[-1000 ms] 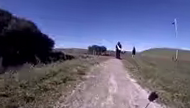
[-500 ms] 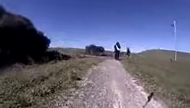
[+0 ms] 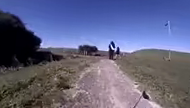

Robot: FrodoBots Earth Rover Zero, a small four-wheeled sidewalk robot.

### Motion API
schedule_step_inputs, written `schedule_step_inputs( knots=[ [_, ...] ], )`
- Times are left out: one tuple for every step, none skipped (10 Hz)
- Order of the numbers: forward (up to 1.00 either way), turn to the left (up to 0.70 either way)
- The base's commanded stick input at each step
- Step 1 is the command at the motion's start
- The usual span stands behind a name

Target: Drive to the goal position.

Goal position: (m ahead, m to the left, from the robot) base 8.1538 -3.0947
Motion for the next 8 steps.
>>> schedule_step_inputs(
  knots=[
    [1.0,0.0],
    [1.0,0.0],
    [1.0,0.0],
    [1.0,0.0],
    [1.0,0.0],
    [1.0,0.0],
    [1.0,0.0],
    [1.0,0.0]
  ],
)
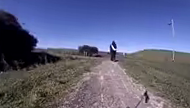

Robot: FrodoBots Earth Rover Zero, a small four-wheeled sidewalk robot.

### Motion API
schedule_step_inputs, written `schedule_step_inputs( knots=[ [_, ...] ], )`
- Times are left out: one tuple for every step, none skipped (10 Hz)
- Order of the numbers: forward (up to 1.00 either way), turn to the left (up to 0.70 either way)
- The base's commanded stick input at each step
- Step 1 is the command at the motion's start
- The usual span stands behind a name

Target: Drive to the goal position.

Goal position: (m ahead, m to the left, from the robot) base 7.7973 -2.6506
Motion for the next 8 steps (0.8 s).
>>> schedule_step_inputs(
  knots=[
    [1.0,0.0],
    [1.0,0.0],
    [1.0,0.0],
    [1.0,0.0],
    [1.0,0.0],
    [1.0,0.0],
    [1.0,-0.13],
    [1.0,-0.28]
  ],
)
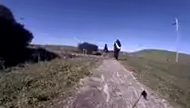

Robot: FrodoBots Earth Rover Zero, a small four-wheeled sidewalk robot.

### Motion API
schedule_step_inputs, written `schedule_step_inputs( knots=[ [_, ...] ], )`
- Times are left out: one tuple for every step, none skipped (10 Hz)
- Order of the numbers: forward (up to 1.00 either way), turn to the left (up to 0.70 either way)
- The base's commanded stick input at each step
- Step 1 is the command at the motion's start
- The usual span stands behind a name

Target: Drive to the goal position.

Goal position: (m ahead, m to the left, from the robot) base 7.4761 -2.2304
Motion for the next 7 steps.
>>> schedule_step_inputs(
  knots=[
    [1.0,-0.4],
    [1.0,-0.4],
    [1.0,-0.4],
    [1.0,-0.4],
    [1.0,0.0],
    [1.0,0.0],
    [1.0,0.0]
  ],
)
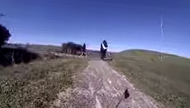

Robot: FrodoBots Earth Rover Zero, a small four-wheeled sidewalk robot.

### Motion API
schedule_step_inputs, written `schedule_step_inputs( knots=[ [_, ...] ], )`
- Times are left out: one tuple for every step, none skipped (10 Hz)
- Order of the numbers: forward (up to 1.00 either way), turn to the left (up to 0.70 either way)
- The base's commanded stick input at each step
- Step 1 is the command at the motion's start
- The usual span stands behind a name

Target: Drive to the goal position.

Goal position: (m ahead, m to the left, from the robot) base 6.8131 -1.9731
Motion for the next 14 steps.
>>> schedule_step_inputs(
  knots=[
    [1.0,0.0],
    [1.0,0.0],
    [1.0,0.0],
    [1.0,0.0],
    [1.0,0.0],
    [1.0,0.0],
    [1.0,0.0],
    [1.0,0.0],
    [1.0,0.0],
    [1.0,0.0],
    [1.0,0.0],
    [1.0,0.0],
    [1.0,0.0],
    [1.0,0.0]
  ],
)
